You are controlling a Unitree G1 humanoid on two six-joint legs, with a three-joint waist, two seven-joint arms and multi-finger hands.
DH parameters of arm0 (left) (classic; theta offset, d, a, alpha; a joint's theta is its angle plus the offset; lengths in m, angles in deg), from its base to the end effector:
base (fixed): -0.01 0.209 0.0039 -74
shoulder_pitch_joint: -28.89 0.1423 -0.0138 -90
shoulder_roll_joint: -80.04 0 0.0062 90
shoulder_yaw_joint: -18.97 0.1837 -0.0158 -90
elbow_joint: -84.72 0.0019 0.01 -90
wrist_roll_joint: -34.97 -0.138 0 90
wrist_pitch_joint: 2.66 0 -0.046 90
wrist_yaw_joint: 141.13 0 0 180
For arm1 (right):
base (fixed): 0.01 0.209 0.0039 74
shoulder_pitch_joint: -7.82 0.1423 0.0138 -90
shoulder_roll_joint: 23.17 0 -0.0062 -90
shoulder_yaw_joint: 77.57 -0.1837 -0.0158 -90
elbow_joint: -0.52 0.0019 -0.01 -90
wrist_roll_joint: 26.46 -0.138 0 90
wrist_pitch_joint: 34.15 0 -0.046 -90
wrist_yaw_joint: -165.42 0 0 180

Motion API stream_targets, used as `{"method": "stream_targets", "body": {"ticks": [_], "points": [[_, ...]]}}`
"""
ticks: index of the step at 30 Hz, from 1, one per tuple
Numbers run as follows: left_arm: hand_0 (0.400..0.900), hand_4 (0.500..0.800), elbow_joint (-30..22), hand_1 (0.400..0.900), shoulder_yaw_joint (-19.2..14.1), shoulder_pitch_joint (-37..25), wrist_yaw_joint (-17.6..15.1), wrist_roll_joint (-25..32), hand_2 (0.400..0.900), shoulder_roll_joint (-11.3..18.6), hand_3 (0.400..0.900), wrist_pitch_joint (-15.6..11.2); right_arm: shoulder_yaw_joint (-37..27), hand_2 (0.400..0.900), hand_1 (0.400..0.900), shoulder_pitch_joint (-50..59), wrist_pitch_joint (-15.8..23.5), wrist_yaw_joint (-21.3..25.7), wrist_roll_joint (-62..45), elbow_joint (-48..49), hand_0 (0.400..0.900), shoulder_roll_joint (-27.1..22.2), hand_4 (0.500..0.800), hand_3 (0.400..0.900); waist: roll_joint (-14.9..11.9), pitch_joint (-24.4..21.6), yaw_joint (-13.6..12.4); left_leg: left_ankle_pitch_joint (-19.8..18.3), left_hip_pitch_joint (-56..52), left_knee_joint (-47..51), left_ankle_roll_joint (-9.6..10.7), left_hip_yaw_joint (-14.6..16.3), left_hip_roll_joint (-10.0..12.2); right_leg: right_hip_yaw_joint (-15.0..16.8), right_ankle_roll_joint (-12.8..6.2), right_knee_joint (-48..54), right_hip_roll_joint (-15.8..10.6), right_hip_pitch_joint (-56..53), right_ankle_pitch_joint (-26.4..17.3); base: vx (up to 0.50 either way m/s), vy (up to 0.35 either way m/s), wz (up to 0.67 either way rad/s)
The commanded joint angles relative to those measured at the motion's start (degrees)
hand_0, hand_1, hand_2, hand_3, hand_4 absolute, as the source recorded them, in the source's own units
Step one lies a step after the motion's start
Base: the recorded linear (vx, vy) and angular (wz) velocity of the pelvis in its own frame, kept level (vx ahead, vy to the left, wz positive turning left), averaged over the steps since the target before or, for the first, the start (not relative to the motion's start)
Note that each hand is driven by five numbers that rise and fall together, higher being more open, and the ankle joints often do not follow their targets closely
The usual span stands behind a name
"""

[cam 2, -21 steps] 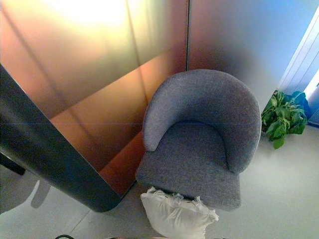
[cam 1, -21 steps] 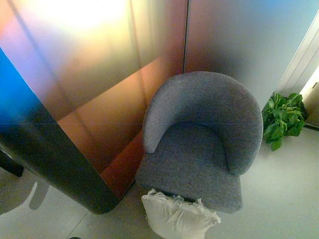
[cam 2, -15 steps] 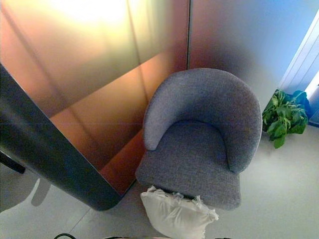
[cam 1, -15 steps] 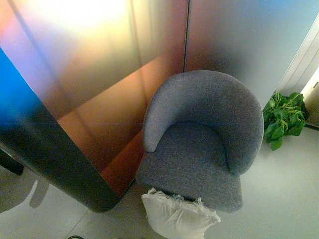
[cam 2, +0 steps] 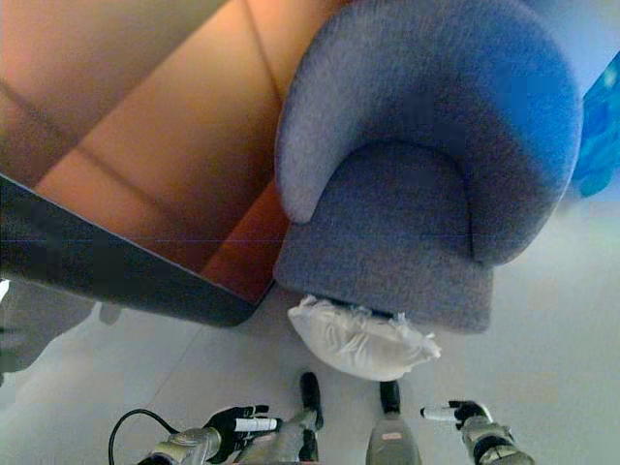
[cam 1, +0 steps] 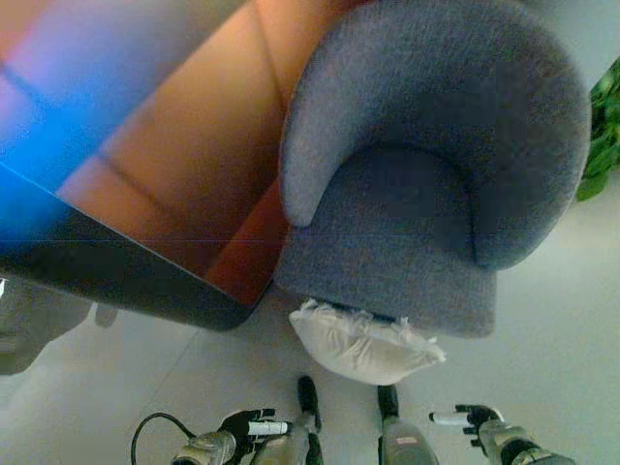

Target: Pick up the pillow and put it on the sofa.

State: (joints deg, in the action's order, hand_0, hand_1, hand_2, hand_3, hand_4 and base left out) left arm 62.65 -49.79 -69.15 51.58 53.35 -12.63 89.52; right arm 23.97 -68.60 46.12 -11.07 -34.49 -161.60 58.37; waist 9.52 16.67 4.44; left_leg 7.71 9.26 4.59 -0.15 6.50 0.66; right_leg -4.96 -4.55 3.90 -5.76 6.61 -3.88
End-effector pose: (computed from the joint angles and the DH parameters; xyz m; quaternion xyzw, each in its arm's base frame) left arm 0.1247 0.2007 -0.1056 0.0188 0.5336 -0.1005 0.8395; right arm 0.1446 -0.2810 -0.0754 -0.1912 0.5506 -0.1190 0.8038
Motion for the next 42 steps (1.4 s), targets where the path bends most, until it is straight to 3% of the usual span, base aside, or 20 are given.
{"method": "stream_targets", "body": {"ticks": [1,9,19,31,42], "points": [[0.900,0.800,1.1,0.900,0.7,-2.1,1.1,3.3,0.900,4.5,0.900,-1.5,1.2,0.900,0.900,3.3,1.4,1.2,-0.3,-0.1,0.900,-2.1,0.800,0.900,-1.6,3.3,-1.2,-8.5,0.3,-4.9,0.7,-1.3,-6.0,0.3,-0.72,-6.2,-0.8,5.6,3.5,-0.11,0.031,0.04],[0.900,0.800,-2.8,0.900,2.0,-5.6,4.5,10.7,0.900,6.2,0.900,-5.3,1.4,0.900,0.900,10.6,3.5,0.1,-5.1,0.7,0.900,-7.1,0.800,0.900,1.7,8.6,-1.5,-7.8,8.1,-8.9,1.2,-1.6,-7.7,-0.5,-0.22,-11.5,-2.0,14.2,4.4,-0.10,0.029,0.03],[0.900,0.800,-13.4,0.900,5.0,-6.3,4.6,18.2,0.900,9.4,0.900,-7.0,1.0,0.900,0.900,18.7,4.3,-0.6,-8.3,1.3,0.900,-15.8,0.800,0.900,4.3,12.9,-1.9,-7.4,17.2,-13.9,1.1,-0.6,-8.0,-2.0,0.10,-17.3,-2.9,24.3,4.2,-0.07,0.004,0.07],[0.900,0.800,-24.1,0.900,7.0,-2.3,4.3,25.5,0.900,15.3,0.900,-8.5,0.3,0.900,0.900,26.0,7.2,-3.0,-13.2,-0.2,0.900,-25.0,0.800,0.900,5.7,13.1,-4.2,-7.2,27.7,-17.6,1.0,-1.0,-8.0,-2.9,0.03,-23.4,-2.9,35.5,4.8,-0.02,-0.023,0.01],[0.900,0.800,-26.5,0.900,7.9,-1.4,2.6,26.9,0.900,15.9,0.900,-8.7,1.7,0.900,0.900,31.1,9.0,-6.6,-14.8,1.9,0.900,-27.3,0.800,0.900,6.3,13.1,-4.9,-7.1,31.4,-19.3,1.3,-2.0,-7.6,-2.5,0.08,-25.8,-2.9,39.6,5.2,0.00,-0.012,0.04]]}}
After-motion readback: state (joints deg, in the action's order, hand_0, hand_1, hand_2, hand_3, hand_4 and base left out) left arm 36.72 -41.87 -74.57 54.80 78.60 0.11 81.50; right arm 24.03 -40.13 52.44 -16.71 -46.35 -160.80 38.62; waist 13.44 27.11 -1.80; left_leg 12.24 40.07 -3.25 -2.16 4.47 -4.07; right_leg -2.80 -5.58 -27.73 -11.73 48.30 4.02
